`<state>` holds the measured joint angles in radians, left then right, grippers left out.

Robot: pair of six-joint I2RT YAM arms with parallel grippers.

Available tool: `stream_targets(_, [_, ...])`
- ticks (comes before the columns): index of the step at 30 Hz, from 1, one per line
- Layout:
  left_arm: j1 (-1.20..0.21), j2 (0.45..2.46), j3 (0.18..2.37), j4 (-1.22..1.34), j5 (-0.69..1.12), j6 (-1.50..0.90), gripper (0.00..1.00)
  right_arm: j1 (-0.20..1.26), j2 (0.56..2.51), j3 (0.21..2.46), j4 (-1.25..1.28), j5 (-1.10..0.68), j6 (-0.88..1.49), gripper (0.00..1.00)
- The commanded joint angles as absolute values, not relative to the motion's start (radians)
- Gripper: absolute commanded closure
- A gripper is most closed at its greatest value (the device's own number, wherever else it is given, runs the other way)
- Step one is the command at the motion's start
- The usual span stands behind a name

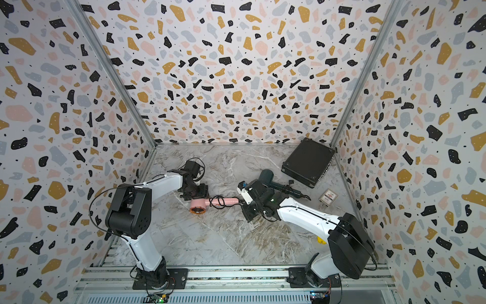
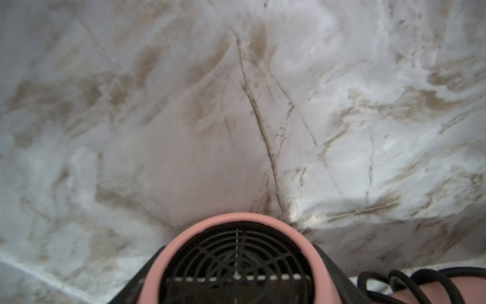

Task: Wrap the cord around the hair dryer
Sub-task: Wrap the power cord around the hair dryer.

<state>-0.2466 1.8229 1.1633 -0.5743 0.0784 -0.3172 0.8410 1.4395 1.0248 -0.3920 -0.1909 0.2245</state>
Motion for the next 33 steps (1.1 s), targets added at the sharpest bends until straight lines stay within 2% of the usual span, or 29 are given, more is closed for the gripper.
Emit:
stream_targets(1, [-0.259,1.765,1.199,-0.637,0.008,-0.285,1.0,0.86,1.401,1.156,-0.539,-0.272,0.098,1.0])
stream_targets(10, [-0.29,1.732,1.138,-0.579,-0.112,-0.274,1.0,0.86,1.384,1.393,-0.597,-0.379,-0.023,1.0])
stream_targets(22, [-0.322,1.637,1.061,-0.514,-0.249,-0.238,1.0,0.835,1.38,1.436,-0.532,-0.374,-0.095,1.0])
stream_targets(25, [-0.331,1.588,1.077,-0.563,-0.188,-0.229,1.0,0.774,1.427,1.419,-0.525,-0.376,-0.11,1.0])
stream_targets(28, [-0.332,1.55,1.104,-0.642,-0.054,-0.192,1.0,0.688,1.47,1.399,-0.495,-0.401,-0.12,1.0])
stream_targets(33, [-0.331,1.51,1.112,-0.677,0.327,-0.149,1.0,0.535,1.544,1.365,-0.4,-0.489,-0.068,1.0])
